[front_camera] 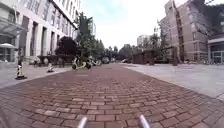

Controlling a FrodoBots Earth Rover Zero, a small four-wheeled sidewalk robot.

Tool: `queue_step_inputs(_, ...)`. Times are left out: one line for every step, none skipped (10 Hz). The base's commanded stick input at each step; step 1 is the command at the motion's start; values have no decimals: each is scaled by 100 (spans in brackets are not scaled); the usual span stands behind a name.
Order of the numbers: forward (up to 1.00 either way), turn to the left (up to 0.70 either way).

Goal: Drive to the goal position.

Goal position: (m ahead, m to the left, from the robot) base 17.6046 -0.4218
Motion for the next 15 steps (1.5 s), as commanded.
queue_step_inputs(70,14)
queue_step_inputs(70,14)
queue_step_inputs(70,14)
queue_step_inputs(70,14)
queue_step_inputs(70,9)
queue_step_inputs(70,0)
queue_step_inputs(70,0)
queue_step_inputs(70,0)
queue_step_inputs(70,0)
queue_step_inputs(70,0)
queue_step_inputs(70,0)
queue_step_inputs(70,0)
queue_step_inputs(70,0)
queue_step_inputs(70,0)
queue_step_inputs(70,0)
